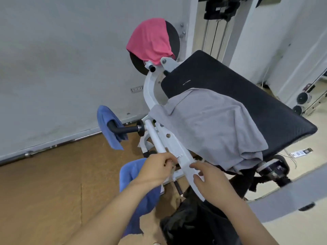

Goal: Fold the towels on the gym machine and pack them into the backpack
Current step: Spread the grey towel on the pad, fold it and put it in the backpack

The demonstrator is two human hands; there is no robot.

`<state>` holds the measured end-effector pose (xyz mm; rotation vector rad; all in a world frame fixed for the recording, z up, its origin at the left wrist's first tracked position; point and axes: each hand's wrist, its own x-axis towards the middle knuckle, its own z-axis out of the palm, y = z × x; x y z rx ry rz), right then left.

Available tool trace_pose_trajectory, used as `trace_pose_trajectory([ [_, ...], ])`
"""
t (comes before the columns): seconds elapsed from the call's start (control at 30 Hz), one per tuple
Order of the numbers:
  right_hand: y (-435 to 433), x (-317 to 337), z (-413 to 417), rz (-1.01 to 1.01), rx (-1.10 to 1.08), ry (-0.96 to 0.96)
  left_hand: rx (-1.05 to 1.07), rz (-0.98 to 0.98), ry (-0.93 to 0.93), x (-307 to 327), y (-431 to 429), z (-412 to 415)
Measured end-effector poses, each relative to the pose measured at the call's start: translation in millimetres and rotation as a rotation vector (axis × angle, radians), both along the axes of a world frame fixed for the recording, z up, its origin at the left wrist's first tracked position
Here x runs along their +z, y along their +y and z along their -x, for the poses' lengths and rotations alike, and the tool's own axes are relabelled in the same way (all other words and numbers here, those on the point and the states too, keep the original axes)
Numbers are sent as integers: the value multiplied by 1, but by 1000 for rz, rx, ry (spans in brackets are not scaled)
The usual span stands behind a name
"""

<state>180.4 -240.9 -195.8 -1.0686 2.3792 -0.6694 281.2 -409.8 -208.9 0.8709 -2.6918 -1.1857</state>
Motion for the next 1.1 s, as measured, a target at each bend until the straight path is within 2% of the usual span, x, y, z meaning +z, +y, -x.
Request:
trace_pose_trajectory([
  [0.13, -10, -29, -30, 66, -40, -69, -103, 285, -70, 2, -21, -33],
  [0.3, -40, -58, -82, 137, -163, -332, -118, 452, -352, -25, -67, -69],
  [0.43, -103, -92, -104, 39, -194, -335, -112, 345, -487, -59, -115, -88],
  [0.57, -185, -111, -112, 5, -308, -259, -110, 168, -283, -85, -160, -86],
  [0.63, -224, -115, -113, -121, -371, -112, -118, 78, -212, -92, -180, -79],
  [0.7, -249, -116, -112, -287, -429, 9, -162, 25, -201, -103, -188, -76],
  [0.83, -272, -110, -107, -475, -505, 53, -399, 59, -202, -105, -201, -67],
  [0.97, -285, -100, -107, -455, -586, 123, -471, 49, -188, -108, -214, -57],
  [1.1, -280, -106, -100, -407, -689, 104, -590, -64, -212, -108, -229, -41],
])
